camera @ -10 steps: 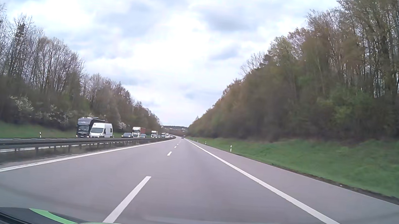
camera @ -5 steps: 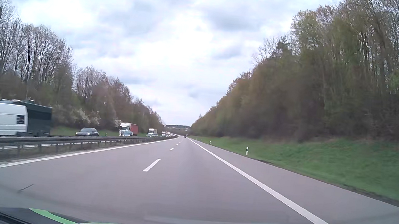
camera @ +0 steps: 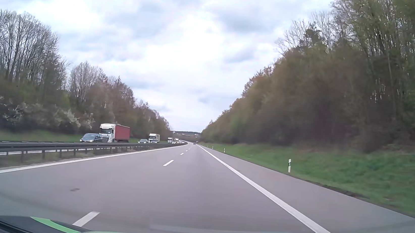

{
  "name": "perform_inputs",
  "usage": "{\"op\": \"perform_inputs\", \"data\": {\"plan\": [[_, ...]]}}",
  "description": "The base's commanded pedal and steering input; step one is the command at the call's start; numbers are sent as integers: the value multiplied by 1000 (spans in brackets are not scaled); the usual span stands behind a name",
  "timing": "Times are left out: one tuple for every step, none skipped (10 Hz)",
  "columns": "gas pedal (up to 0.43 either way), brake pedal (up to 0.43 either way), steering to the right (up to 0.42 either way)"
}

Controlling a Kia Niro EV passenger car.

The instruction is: Follow the waypoints while adhering to traffic rules and regulations

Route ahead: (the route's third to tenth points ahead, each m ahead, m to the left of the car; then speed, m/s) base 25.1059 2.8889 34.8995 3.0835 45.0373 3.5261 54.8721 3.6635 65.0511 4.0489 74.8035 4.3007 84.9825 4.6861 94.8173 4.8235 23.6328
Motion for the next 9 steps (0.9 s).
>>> {"op": "perform_inputs", "data": {"plan": [[449,0,-8],[449,0,-8],[449,0,-8],[449,0,-8],[449,0,-8],[449,0,-7],[449,0,-7],[449,0,-7],[449,0,-7]]}}
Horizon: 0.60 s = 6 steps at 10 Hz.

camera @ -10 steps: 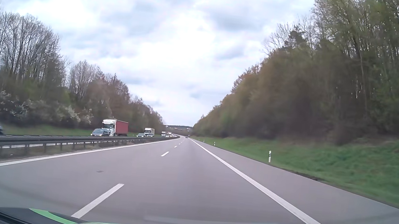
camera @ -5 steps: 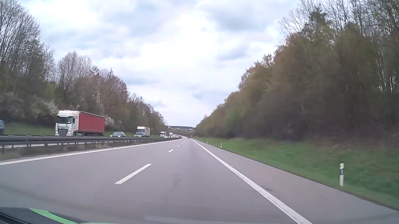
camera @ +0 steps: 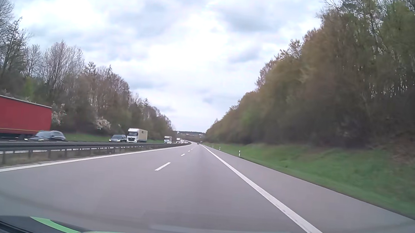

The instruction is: Follow the waypoints while adhering to traffic rules and regulations

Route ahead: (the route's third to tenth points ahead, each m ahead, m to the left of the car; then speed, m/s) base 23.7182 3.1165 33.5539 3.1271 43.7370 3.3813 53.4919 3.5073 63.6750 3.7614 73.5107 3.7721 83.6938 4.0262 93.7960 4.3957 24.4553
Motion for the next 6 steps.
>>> {"op": "perform_inputs", "data": {"plan": [[449,0,-7],[449,0,-7],[449,0,-7],[449,0,-6],[449,0,-5],[449,0,-5]]}}
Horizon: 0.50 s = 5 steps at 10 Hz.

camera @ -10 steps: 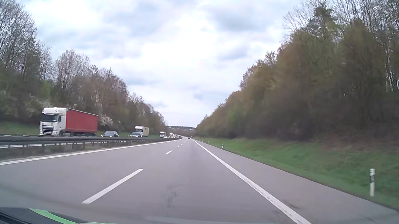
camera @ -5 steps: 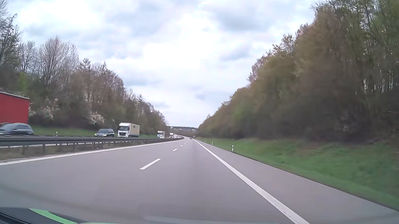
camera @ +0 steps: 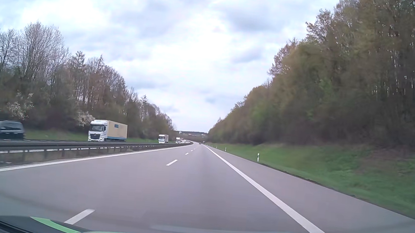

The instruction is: Follow the waypoints while adhering to traffic rules and regulations

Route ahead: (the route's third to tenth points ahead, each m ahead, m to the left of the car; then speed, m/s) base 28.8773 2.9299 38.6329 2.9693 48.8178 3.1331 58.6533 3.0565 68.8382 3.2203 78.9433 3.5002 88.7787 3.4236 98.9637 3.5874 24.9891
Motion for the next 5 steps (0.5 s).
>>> {"op": "perform_inputs", "data": {"plan": [[449,0,-5],[449,0,-4],[449,0,-3],[449,0,-3],[449,0,-3]]}}
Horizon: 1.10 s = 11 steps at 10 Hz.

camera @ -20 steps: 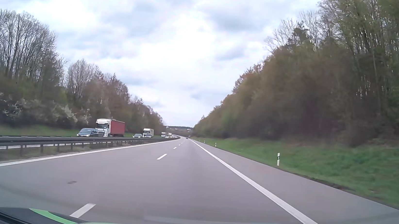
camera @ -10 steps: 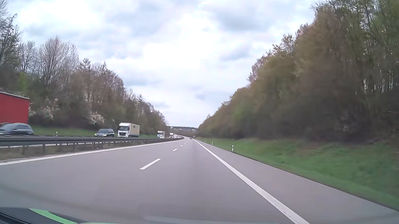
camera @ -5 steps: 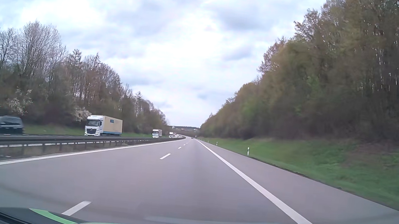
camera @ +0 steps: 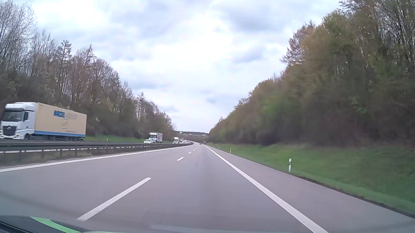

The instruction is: Follow the waypoints while adhering to traffic rules and regulations

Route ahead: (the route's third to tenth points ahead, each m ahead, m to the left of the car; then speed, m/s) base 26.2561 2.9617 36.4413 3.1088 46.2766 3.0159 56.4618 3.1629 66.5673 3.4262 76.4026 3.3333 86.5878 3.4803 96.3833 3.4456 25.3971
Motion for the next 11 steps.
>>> {"op": "perform_inputs", "data": {"plan": [[449,0,-3],[449,0,-2],[449,0,-2],[449,0,-2],[449,0,-2],[449,0,-2],[449,0,-2],[449,0,-2],[449,0,-2],[449,0,-2],[449,0,-2]]}}
